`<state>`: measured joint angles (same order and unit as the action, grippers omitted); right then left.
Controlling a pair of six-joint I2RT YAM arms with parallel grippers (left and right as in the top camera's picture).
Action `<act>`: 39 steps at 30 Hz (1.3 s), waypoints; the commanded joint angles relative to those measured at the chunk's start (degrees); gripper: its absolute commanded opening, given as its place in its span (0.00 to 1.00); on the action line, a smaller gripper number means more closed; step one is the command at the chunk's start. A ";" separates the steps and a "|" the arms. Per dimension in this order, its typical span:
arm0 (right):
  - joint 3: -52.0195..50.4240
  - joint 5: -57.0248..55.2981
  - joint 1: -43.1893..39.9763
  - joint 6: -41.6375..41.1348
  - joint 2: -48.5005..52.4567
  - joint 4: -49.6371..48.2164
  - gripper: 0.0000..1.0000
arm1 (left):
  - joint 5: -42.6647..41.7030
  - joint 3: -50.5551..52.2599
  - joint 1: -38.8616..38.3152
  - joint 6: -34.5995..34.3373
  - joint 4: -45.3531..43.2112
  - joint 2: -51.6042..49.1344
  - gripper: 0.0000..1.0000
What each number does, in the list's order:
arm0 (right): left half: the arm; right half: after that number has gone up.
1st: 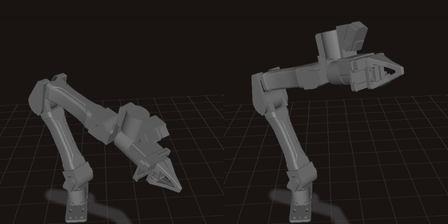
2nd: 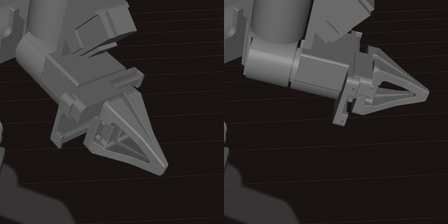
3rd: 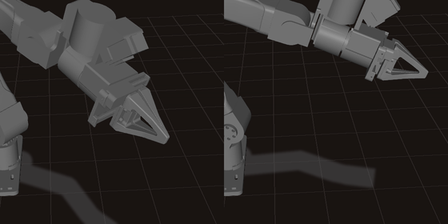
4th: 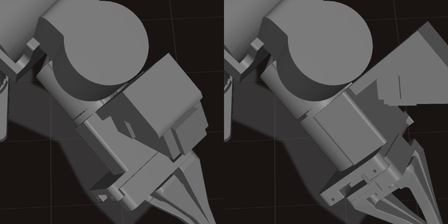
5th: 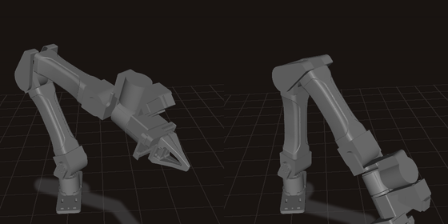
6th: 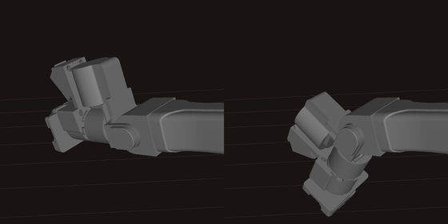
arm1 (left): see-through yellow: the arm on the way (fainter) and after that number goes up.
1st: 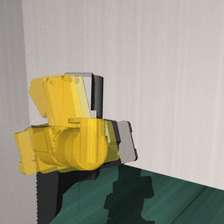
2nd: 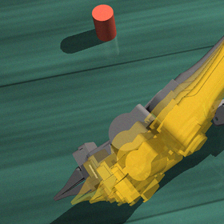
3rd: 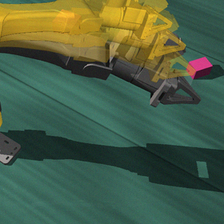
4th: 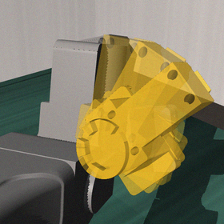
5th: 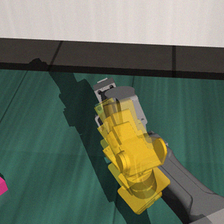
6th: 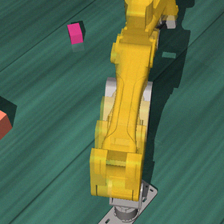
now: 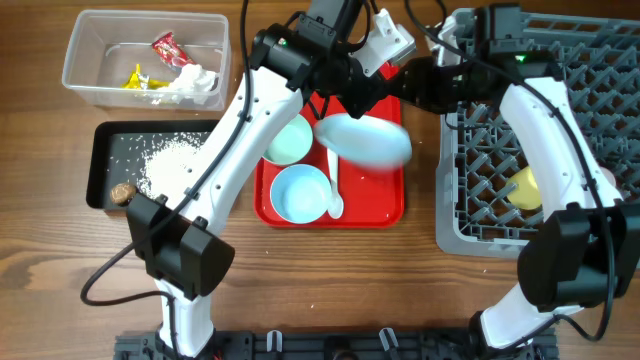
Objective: Sort waste into correct bins and load items into the dishwasher rack
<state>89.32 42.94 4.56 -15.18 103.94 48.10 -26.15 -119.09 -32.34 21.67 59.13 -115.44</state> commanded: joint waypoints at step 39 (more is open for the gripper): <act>-26.77 -36.85 18.73 -17.88 2.08 -7.13 0.27 | 21.31 0.26 18.73 -22.16 3.32 -0.61 1.00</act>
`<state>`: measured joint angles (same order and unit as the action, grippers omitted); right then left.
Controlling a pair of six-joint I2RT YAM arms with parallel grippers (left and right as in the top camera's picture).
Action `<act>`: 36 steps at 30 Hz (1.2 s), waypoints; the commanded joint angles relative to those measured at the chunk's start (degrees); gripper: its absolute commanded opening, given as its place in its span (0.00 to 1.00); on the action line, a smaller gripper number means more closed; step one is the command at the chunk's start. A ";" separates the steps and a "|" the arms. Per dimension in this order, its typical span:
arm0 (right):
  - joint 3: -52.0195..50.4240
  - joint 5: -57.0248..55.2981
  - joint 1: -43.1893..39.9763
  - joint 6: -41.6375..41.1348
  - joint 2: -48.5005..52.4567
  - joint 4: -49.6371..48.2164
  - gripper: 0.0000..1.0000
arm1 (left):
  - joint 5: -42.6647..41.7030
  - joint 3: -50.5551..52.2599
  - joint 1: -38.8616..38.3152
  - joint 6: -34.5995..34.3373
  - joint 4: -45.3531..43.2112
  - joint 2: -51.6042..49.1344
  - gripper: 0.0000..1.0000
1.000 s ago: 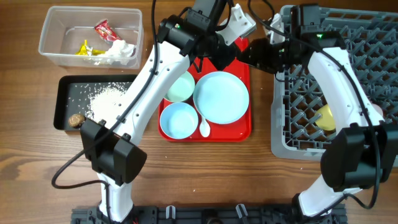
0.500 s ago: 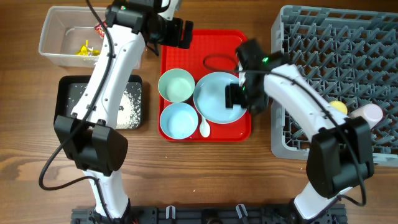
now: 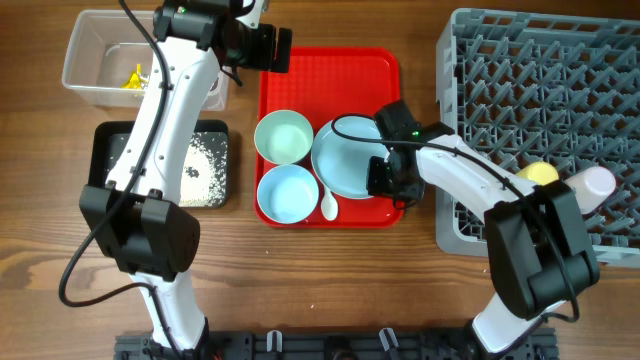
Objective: Sort waste into correct bins and load items into the dishwasher rack
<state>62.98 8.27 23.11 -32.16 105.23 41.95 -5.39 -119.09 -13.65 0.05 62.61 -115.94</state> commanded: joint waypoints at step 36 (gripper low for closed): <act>20.06 -11.32 -23.54 9.75 -20.22 2.69 0.04 | 0.50 0.26 0.04 -0.57 -3.50 -0.11 1.00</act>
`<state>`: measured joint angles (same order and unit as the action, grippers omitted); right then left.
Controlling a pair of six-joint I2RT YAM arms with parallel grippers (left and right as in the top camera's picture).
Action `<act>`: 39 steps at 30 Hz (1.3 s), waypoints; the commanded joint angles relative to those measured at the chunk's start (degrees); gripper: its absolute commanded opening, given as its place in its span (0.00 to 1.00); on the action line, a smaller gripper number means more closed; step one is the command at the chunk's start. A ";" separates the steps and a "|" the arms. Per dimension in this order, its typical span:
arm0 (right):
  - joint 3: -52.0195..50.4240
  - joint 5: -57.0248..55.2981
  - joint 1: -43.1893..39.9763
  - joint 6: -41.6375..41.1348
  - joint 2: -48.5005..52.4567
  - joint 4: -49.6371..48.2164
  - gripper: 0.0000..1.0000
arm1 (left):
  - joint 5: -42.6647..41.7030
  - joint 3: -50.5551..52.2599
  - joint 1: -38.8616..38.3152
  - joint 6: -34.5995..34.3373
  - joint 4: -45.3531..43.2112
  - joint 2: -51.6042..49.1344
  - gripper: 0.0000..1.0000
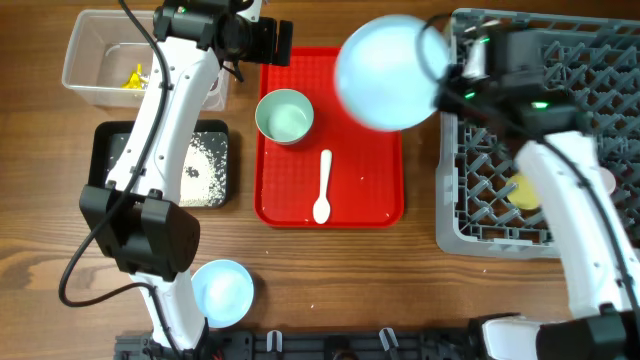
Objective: Sort waste into correct bins and load items into the dishwasher rack
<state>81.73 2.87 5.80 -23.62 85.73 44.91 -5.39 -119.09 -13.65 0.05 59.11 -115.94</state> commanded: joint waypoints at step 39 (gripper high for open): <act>1.18 -37.13 -16.15 43.95 16.94 -33.27 0.04 | -3.74 0.26 0.00 -0.55 4.74 -0.13 1.00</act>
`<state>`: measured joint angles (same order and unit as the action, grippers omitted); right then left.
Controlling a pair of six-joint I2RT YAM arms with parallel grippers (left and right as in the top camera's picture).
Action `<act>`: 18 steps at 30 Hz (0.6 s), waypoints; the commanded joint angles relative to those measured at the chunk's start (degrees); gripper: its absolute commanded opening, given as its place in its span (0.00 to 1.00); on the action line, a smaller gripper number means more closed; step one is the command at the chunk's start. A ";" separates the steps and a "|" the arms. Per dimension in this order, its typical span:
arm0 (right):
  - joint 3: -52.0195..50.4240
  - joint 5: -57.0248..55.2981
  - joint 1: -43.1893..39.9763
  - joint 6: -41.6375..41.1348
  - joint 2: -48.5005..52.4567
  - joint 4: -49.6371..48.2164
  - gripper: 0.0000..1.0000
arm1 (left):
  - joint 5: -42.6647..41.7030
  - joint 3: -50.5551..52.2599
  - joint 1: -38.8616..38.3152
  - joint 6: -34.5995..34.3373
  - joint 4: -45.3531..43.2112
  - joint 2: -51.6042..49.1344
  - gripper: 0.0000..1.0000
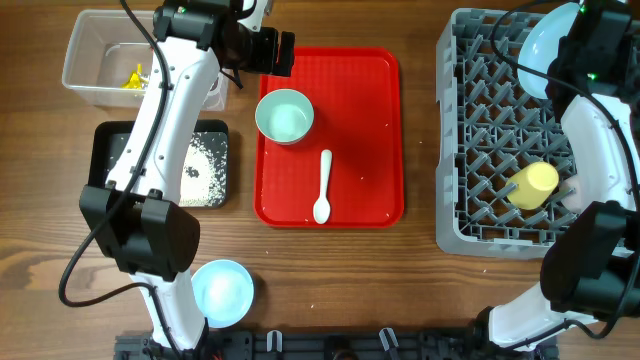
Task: Sort waste into correct bins and load items into the dishwasher rack
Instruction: 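Lower the white plate into the dish rack with the right gripper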
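Note:
A red tray (375, 120) holds a pale green bowl (284, 117) and a white spoon (321, 186). A light blue bowl (223, 292) sits on the table at the front left. My right gripper (568, 48) is shut on the rim of a light blue plate (540, 45), which is tilted over the back of the grey dishwasher rack (480, 140). In the rack lies a yellow cup (532, 184). My left gripper (282, 52) hovers open and empty at the tray's back left corner.
A clear bin (90, 60) with a yellow wrapper stands at the back left. In front of it is a black tray (110, 165) with white rice grains. The left arm's links span both.
My right gripper has carried the light blue plate from above the tray's back right corner to the back of the rack. The left arm, bowls and spoon have not moved.
First both arms met over the tray's back with the plate raised; two bowls and the spoon lay on the tray. Then the plate lay on the tray under my right gripper. Then it was lifted and the blue bowl stood on the table. Now the plate is at the rack.

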<state>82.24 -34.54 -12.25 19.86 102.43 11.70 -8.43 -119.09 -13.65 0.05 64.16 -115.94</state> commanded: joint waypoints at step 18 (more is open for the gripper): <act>1.55 3.34 4.98 -12.96 -8.57 3.82 1.00 | -0.50 0.20 0.04 -0.55 0.90 3.65 1.00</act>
<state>82.24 -33.45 -7.84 13.41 101.45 14.92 -8.43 -119.09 -13.65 0.05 64.25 -115.92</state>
